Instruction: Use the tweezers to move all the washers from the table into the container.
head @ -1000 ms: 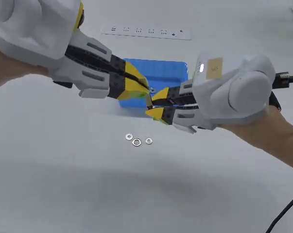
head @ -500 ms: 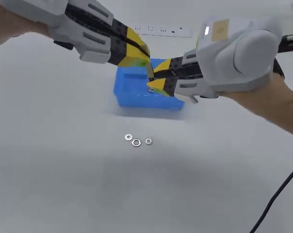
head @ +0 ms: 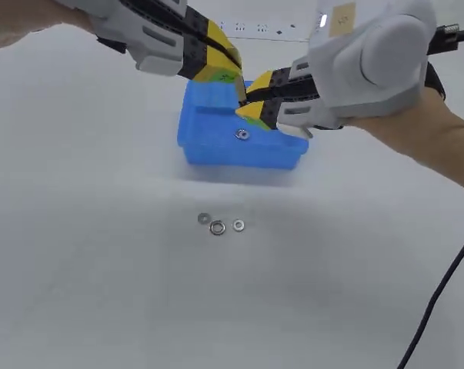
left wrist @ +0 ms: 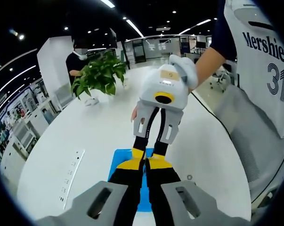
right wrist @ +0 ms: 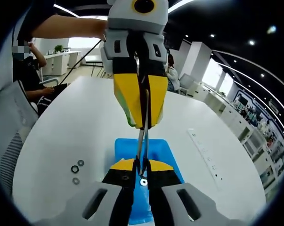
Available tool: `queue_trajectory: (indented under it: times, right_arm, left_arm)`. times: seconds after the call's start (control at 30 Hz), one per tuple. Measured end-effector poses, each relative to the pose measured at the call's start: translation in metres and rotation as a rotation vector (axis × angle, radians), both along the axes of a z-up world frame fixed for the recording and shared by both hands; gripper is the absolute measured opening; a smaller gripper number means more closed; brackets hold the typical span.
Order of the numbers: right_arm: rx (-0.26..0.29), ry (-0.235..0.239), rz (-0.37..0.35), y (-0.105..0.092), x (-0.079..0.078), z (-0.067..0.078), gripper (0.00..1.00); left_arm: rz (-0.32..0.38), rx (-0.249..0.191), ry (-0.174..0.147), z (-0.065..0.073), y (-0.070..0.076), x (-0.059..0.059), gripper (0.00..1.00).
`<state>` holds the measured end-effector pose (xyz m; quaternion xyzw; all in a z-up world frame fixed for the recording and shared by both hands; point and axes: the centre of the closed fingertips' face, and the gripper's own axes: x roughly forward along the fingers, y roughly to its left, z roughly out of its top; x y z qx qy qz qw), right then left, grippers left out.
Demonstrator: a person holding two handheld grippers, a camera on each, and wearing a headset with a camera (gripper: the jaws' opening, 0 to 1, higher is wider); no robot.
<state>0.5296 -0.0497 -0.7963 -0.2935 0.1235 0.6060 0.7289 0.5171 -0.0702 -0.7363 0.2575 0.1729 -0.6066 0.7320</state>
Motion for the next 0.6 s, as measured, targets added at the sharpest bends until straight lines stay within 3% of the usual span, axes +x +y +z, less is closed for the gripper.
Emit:
queue_trajectory:
  times: [0.27,0.6]
  right_arm:
    - [-0.010,0.052,-0.016,0.002,0.017,-0.030,0.10]
    - [-0.020,0.080,-0.022,0.004,0.020,-0.047,0.10]
  left_arm:
    - [0.016,0.008,0.039,-0.026,0.003,0.016,0.06]
    - [0.028,0.006,0.070,-0.042,0.005,0.021,0.06]
